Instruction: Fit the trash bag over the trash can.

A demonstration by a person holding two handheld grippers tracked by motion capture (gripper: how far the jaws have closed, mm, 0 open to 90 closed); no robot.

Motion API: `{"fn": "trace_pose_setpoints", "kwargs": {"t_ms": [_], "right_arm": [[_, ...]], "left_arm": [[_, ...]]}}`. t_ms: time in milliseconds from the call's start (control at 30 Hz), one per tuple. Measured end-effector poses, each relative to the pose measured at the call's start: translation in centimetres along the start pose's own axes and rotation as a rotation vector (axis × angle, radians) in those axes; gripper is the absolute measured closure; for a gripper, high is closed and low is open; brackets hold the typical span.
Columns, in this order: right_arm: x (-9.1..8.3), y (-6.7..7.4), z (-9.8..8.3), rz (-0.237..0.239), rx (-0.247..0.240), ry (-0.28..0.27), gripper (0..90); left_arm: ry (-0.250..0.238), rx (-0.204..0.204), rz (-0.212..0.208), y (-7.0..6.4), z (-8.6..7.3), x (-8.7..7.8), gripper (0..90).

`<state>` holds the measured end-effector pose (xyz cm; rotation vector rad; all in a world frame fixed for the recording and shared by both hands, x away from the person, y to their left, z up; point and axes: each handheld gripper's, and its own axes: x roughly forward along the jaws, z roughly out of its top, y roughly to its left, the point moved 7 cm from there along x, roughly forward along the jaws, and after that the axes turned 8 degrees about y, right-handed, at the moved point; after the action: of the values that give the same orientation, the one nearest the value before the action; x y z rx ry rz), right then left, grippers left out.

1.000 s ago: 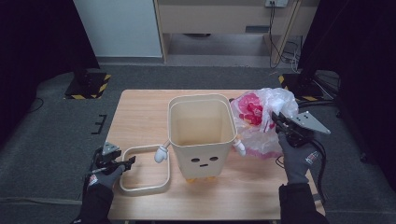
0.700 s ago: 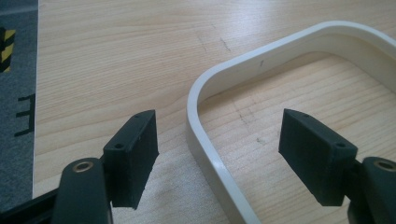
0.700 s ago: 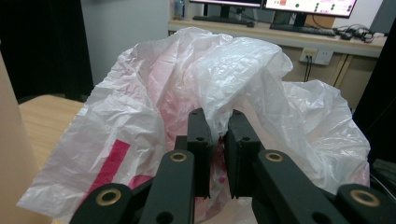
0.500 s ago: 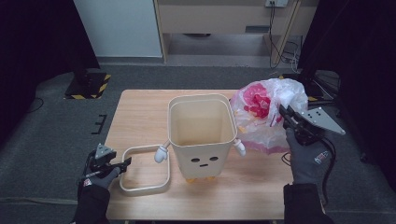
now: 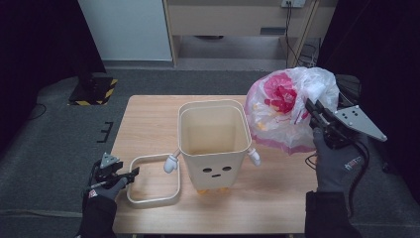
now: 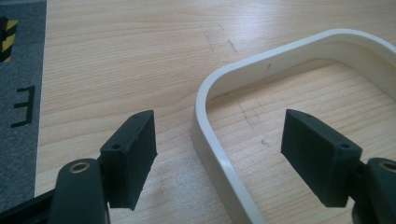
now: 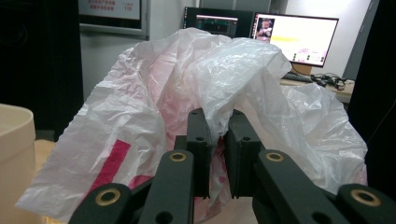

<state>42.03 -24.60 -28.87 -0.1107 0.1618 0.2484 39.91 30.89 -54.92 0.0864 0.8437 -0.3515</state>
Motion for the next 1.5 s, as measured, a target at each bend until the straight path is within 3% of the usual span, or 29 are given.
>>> {"fn": "trace_pose_setpoints", "kwargs": {"t_ms": [333, 600, 933, 1500], "right_arm": [[-1.4, -0.3, 1.9, -0.030, -0.003, -0.064, 81.2], [-3.9, -0.7, 4.2, -0.069, -0.015, -0.152, 81.0], [-7.0, 1.5, 6.7, -0.055, -0.042, -0.251, 79.8], [-10.2, 5.3, 8.4, -0.008, -0.053, -0.343, 80.2]], "left_arm": [[-0.001, 0.003, 0.001, 0.1, 0.0, 0.0, 25.9], [-0.005, -0.003, 0.001, 0.1, 0.1, -0.1, 25.9], [-0.004, 0.001, -0.001, 0.1, 0.1, 0.0, 26.0], [0.000, 0.003, 0.001, 0.1, 0.1, 0.1, 26.0]]}}
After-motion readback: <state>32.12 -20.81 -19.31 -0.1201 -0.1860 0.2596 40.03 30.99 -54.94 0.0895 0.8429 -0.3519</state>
